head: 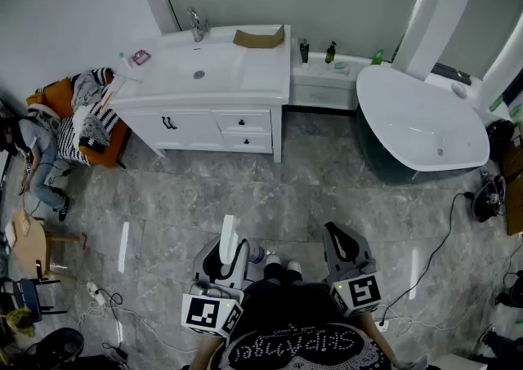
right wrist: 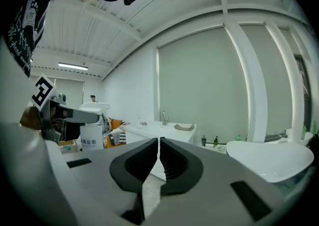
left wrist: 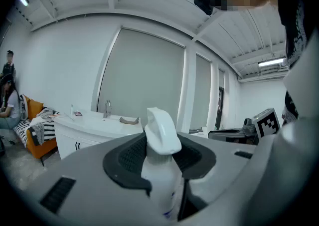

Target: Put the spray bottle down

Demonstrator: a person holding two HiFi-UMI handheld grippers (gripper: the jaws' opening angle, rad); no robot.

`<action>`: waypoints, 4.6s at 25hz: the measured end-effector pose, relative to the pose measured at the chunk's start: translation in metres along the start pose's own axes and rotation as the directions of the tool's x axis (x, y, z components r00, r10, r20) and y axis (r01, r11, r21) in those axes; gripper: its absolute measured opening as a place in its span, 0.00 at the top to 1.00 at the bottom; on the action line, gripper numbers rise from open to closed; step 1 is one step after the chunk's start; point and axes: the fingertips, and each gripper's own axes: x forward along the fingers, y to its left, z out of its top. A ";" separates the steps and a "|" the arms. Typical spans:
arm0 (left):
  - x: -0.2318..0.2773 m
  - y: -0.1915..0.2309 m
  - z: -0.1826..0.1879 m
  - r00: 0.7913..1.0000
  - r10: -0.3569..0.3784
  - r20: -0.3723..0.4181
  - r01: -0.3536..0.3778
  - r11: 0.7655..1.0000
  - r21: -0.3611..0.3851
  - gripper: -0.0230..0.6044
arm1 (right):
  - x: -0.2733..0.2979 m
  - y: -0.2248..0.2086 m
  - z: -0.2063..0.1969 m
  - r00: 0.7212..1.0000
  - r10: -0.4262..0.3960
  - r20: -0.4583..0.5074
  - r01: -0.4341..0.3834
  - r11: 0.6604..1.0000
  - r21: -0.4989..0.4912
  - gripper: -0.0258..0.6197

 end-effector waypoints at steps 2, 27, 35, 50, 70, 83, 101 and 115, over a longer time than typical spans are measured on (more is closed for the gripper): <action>0.001 -0.005 0.001 1.000 -0.004 0.007 0.004 1.000 0.004 0.72 | -0.003 -0.002 0.001 1.000 -0.002 0.007 0.002 1.000 0.009 0.92; 0.041 -0.024 -0.007 0.998 -0.043 0.039 0.045 0.997 -0.058 0.72 | 0.000 -0.033 -0.031 1.000 0.009 -0.009 -0.008 0.996 0.092 0.92; 0.083 0.029 0.017 0.996 -0.091 0.026 0.092 0.995 -0.025 0.72 | 0.072 -0.021 -0.009 1.000 0.021 -0.016 -0.019 0.995 0.095 0.92; 0.140 0.088 0.039 0.992 -0.127 0.014 0.127 0.992 0.001 0.72 | 0.148 -0.021 -0.007 1.000 -0.008 -0.028 0.011 0.994 0.110 0.92; 0.259 0.150 0.064 0.999 -0.034 0.026 0.035 0.999 -0.040 0.72 | 0.286 -0.090 0.006 0.990 0.090 -0.110 -0.084 0.995 0.058 0.92; 0.340 0.161 0.082 0.997 0.020 0.075 -0.014 0.996 -0.086 0.72 | 0.340 -0.161 0.015 0.988 0.112 -0.104 -0.110 0.994 0.027 0.92; 0.435 0.214 0.123 0.993 -0.114 0.040 0.116 0.992 -0.051 0.72 | 0.431 -0.201 0.052 0.997 -0.022 -0.074 0.026 0.998 0.054 0.92; 0.480 0.282 0.145 0.987 -0.157 0.029 0.158 0.986 -0.056 0.72 | 0.503 -0.194 0.057 0.991 -0.109 -0.073 0.115 0.989 0.094 0.92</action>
